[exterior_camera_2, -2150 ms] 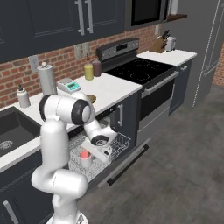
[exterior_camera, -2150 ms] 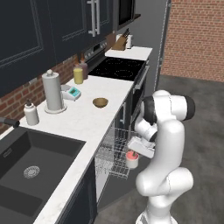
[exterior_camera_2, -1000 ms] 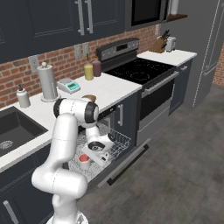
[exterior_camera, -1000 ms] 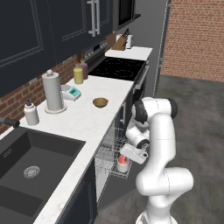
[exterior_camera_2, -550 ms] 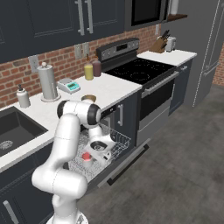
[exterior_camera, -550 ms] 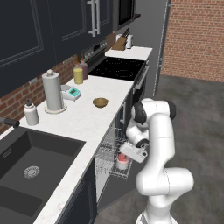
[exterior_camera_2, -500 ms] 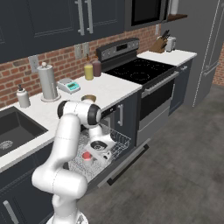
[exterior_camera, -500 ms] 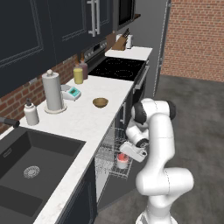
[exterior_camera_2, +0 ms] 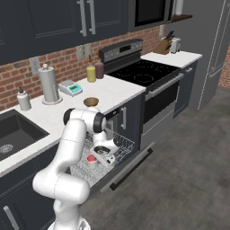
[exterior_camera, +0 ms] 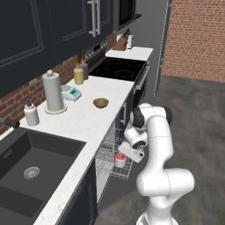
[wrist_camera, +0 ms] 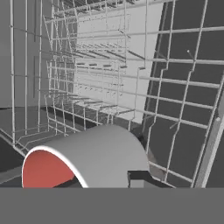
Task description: Pick up the cup and bowl from the counter, place them in the dishwasher, and close the dishwasher door.
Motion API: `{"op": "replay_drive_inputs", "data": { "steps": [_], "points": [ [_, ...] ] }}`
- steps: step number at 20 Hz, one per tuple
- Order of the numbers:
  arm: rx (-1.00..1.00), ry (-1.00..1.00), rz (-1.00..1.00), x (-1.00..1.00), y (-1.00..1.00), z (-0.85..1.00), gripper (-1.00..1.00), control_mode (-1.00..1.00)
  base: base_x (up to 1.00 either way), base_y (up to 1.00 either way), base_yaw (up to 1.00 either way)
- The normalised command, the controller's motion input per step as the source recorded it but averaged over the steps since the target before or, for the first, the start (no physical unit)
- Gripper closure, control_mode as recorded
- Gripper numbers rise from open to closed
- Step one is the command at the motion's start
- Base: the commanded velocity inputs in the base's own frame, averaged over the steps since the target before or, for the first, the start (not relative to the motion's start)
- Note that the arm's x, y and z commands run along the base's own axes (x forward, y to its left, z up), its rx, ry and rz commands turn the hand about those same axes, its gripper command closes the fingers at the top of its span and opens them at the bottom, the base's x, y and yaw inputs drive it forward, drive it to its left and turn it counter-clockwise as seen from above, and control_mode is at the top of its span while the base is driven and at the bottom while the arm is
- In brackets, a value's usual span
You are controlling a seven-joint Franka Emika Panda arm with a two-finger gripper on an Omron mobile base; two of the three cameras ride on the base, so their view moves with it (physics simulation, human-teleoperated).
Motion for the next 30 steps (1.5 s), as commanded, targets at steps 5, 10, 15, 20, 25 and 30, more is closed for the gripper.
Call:
{"op": "replay_drive_inputs", "data": {
  "steps": [5, 10, 15, 20, 25, 30],
  "points": [
    [0.0, 0.0, -0.07, 0.26, 0.0, -0.44, 1.0, -1.0, 0.0, 0.0, 0.0],
    [0.0, 0.0, -0.05, 0.08, -0.01, -0.31, -1.0, -1.0, 0.0, 0.0, 0.0],
    [0.01, 0.0, -0.06, 0.01, -0.04, -0.03, -1.0, -1.0, 0.0, 0.0, 0.0],
    [0.1, 0.0, -0.09, -0.04, -0.22, 0.56, -1.0, -1.0, 0.0, 0.0, 0.0],
    [0.07, 0.0, -0.05, -0.05, -0.3, 0.99, -1.0, -1.0, 0.0, 0.0, 0.0],
    [0.05, 0.04, -0.01, 0.0, -0.27, 1.0, -1.0, -1.0, 0.0, 0.0, 0.0]
  ]
}}
